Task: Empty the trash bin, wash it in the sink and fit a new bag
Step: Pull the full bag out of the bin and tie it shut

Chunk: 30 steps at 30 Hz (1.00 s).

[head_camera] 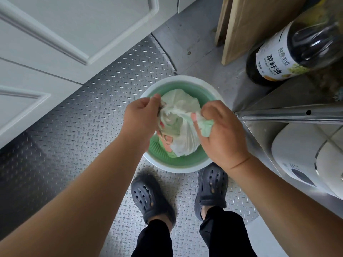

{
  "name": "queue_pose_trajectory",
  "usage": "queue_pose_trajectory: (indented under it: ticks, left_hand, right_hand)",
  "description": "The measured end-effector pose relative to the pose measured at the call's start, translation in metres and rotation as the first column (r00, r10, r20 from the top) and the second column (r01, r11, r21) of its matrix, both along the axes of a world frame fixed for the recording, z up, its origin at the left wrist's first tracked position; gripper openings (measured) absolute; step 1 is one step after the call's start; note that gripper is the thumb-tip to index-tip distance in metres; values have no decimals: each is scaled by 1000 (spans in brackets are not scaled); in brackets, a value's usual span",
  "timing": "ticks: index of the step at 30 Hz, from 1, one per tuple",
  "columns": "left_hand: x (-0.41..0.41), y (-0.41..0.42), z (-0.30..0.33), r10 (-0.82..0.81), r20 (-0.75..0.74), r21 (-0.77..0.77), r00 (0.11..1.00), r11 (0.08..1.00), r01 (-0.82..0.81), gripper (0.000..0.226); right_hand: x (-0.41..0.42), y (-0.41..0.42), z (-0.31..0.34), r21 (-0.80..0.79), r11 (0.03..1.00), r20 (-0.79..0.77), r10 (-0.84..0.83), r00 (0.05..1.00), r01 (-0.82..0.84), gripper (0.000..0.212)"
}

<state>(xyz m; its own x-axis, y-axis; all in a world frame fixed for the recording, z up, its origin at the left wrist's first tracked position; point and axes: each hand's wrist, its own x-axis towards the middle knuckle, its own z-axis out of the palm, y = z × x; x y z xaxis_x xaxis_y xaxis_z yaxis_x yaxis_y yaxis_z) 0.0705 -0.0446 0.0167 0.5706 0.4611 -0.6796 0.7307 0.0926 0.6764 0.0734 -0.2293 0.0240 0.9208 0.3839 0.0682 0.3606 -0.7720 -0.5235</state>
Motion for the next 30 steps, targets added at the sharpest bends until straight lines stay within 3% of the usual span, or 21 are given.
queue_pose_trajectory:
  ticks: [3,8,14,18,21,25,28,30]
  left_hand:
    - [-8,12,-1,-94,35,217,995,972,85,42]
    - [-19,33,-2,-211,-14,389,977,900,200,46]
    - [-29,48,-10,-377,-148,478,914,782,400,51]
    - [-31,57,-14,-385,-185,465,904,776,425,50]
    - [-30,55,-13,-351,-169,441,921,809,389,49]
    - [-17,48,4,-217,22,291,976,935,202,43]
    - [-5,36,24,-178,158,124,971,979,159,41]
    - [3,25,35,-202,197,60,959,979,194,42]
  right_hand:
    - [-10,-15,4,-47,999,-53,-27,998,24,25]
    - [-25,-34,6,-132,986,-214,-128,968,101,49]
    - [-30,-54,-3,-146,983,-291,-152,945,113,25]
    - [-28,-62,-11,-171,975,-369,-198,908,143,27]
    - [-22,-60,-10,-180,968,-430,-239,871,177,41]
    - [-4,-44,1,-123,956,-461,-293,837,267,40]
    - [16,-12,14,-32,982,-405,-185,896,188,16]
    - [25,15,18,25,997,-425,-54,903,71,17]
